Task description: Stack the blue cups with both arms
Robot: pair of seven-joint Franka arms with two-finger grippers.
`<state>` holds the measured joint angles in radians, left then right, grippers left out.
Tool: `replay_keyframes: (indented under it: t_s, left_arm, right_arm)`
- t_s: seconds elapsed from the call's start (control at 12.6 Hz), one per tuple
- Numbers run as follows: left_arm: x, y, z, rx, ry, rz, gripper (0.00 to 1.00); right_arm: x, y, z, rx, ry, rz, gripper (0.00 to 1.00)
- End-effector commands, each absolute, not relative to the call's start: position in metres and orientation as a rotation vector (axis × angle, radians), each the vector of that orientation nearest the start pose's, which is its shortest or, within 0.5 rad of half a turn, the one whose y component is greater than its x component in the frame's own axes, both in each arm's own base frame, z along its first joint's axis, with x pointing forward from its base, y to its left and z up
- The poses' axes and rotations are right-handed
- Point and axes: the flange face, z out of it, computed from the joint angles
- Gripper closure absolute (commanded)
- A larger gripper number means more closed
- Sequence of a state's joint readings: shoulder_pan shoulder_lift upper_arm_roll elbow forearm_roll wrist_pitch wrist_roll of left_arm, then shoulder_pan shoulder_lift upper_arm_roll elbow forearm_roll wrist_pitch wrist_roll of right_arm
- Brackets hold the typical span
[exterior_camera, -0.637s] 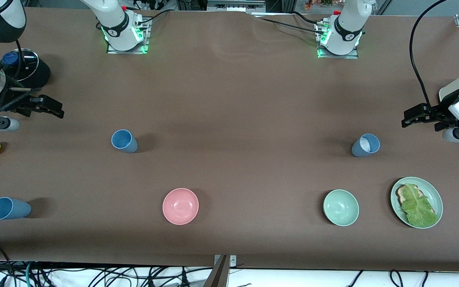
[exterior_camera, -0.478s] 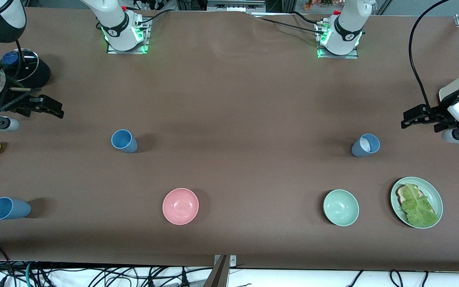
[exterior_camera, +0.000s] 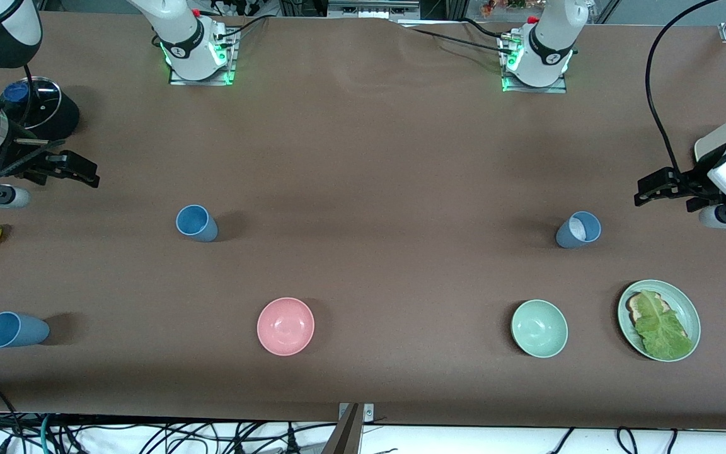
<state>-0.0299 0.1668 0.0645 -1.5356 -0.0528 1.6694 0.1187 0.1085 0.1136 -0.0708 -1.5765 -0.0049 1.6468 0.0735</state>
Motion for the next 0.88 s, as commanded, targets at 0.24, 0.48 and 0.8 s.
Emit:
replay_keyframes:
  t_s: [0.24, 0.48, 0.8]
  left_arm:
    - [0.6077, 0.0139, 0.5561, -3.16, 0.146, 0.024, 0.0]
    - [0.6077, 0.0139, 0.5567, -3.16, 0.143, 0.024, 0.0]
    - [0.6077, 0.0131, 0.5567, -3.158, 0.146, 0.024, 0.0]
  right_arm:
    - [0.5951, 0.0224, 0.5694, -3.169, 0.072, 0.036, 0.0]
    - [0.5976, 0.0182, 0.5648, -3.168, 0.087, 0.046, 0.0]
    - [0.5977, 0.0202, 0.5649, -3.166, 0.082, 0.043, 0.0]
